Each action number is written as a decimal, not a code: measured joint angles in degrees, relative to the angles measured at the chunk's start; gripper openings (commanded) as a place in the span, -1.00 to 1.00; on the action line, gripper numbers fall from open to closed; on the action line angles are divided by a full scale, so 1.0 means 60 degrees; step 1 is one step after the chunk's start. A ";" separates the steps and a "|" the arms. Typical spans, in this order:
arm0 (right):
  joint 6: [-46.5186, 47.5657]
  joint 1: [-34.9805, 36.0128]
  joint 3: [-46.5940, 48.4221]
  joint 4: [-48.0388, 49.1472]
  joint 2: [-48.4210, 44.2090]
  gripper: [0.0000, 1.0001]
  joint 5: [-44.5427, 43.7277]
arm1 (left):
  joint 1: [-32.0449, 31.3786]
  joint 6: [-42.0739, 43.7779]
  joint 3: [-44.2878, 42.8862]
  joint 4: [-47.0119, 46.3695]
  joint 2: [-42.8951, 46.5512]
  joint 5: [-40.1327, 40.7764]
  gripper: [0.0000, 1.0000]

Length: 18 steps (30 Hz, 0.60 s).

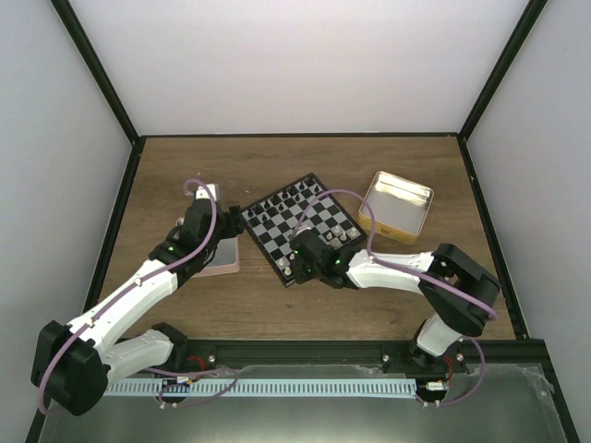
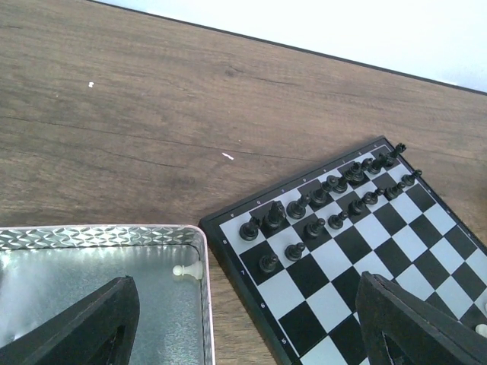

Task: Set up the chess pieces on the board
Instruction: Place the chess piece on the chessboard.

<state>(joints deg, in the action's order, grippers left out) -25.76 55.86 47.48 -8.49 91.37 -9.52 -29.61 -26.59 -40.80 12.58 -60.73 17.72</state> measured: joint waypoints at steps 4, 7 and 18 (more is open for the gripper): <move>0.0000 0.0007 0.0000 0.0069 0.0029 -0.80 -0.0036 | 0.0011 0.0000 0.0000 0.0000 -0.0004 -0.0004 0.61; -0.0011 0.0018 0.0000 0.0069 0.0033 -0.67 -0.0080 | 0.0018 -0.0004 0.0000 0.0000 -0.0004 -0.0004 0.61; -0.0240 0.0022 -0.0004 0.0055 -0.0415 -0.42 0.0073 | 0.0270 -0.0324 0.0000 0.0033 -0.0007 -0.0346 0.62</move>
<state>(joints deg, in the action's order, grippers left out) -27.20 55.99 47.46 -8.16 88.88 -9.08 -27.99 -28.53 -40.80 12.78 -60.77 15.64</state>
